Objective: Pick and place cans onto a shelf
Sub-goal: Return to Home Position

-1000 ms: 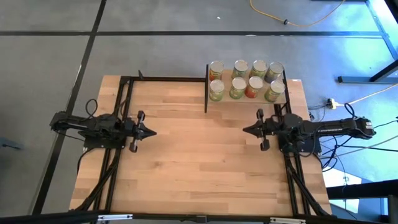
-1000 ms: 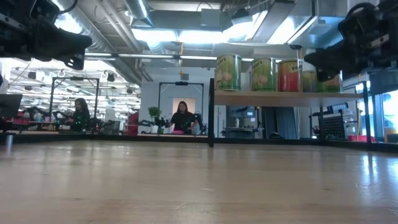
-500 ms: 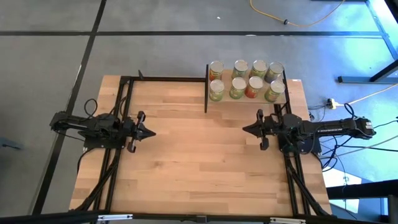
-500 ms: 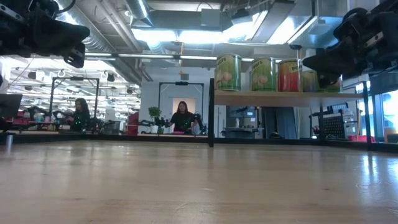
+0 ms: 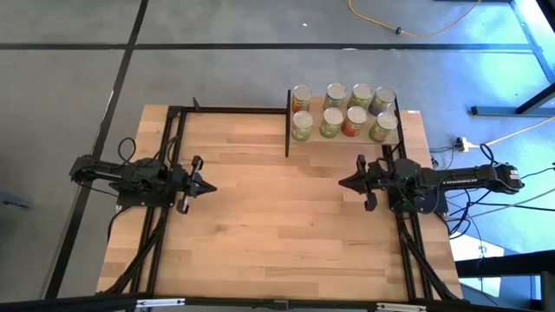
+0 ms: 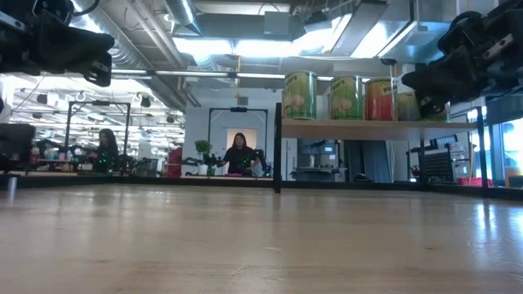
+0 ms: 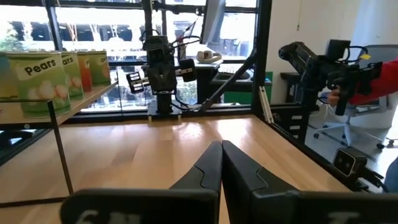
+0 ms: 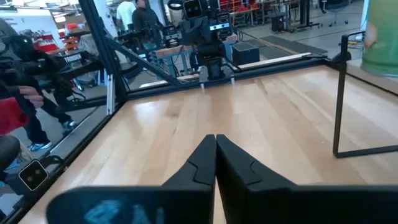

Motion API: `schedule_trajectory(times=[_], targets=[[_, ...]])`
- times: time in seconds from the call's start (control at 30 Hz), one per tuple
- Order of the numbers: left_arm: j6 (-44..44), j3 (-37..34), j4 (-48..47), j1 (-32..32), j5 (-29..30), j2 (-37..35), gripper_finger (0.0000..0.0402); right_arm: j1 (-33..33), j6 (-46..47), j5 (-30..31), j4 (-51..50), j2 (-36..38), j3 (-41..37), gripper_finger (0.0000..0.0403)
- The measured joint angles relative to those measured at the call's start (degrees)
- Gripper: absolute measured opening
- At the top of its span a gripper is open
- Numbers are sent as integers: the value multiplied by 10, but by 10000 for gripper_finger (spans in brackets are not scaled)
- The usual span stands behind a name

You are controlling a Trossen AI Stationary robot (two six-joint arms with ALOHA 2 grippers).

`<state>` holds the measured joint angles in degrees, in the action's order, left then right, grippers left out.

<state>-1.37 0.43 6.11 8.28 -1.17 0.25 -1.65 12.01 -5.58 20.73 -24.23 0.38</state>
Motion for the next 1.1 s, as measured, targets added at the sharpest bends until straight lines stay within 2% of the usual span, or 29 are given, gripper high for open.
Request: schedule_trajectory(times=[0.3, 0.53, 1.1], targets=[[-14, 0, -51, 0, 4, 0, 0, 0, -17, -1, -51, 0, 0, 21], [-55, 0, -51, 0, 40, 0, 0, 0, -20, -1, -112, 0, 0, 18], [-56, 0, -52, 0, 36, 0, 0, 0, -5, -1, -121, 0, 0, 17]])
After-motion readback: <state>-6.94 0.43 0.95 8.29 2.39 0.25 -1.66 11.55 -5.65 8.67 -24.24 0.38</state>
